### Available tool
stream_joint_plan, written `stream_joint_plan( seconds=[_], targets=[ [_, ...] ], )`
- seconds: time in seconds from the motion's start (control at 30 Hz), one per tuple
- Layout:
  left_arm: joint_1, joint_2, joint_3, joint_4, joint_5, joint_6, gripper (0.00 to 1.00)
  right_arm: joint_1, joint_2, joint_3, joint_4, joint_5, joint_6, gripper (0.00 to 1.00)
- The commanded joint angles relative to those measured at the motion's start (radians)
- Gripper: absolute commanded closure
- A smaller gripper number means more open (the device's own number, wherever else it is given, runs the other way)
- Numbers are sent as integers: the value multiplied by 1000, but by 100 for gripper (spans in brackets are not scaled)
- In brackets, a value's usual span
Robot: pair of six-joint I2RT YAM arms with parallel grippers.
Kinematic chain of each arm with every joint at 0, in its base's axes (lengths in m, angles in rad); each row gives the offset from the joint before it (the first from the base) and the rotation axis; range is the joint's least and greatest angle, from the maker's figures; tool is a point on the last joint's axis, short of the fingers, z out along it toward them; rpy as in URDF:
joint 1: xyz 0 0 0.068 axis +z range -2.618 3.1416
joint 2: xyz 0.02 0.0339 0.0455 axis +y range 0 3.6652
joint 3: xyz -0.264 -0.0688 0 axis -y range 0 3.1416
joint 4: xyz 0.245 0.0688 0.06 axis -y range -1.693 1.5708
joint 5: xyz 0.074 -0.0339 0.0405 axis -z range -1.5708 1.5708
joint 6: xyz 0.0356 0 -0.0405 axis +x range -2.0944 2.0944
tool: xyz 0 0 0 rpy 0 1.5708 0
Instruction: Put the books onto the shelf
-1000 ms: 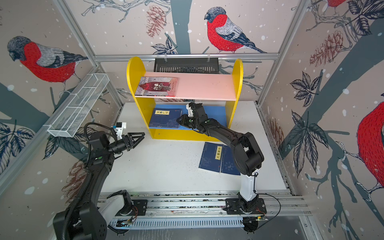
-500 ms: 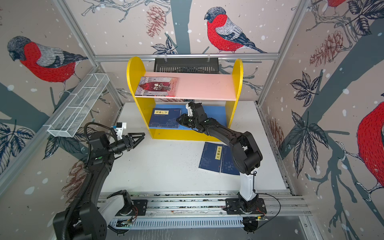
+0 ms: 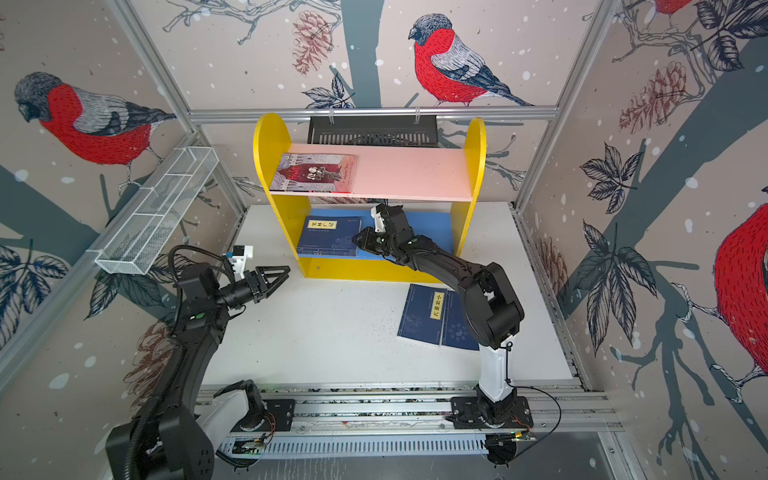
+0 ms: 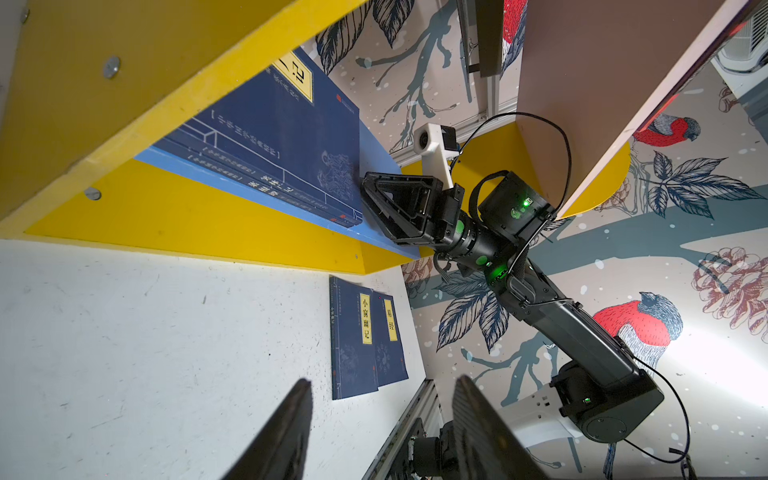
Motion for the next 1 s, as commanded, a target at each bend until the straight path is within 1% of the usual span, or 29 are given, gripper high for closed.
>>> stream_joint_plan(
  seconds=[0.0,0.37,0.57,0.73,0.87,0.97],
  targets=[
    [2,-4,7,12,9,16,44,-1,1,9,27,-8,6,71],
    [2,-7,9,17,9,12,45,2,4,21,17,-10,3,69],
    [2,-3,12,12,10,18,44,0,-29,-10,9,26,-1,55],
    [3,-1,26,-3,5,37,44,3,-118,-96,35,72,4,50],
    [3,-4,71,-74,-8,118,44,20,-215,-170,17,108,-8,49],
    [3,-11,112,-166,-28,231,44,53,-304,-250,-5,144,-25,49]
  ],
)
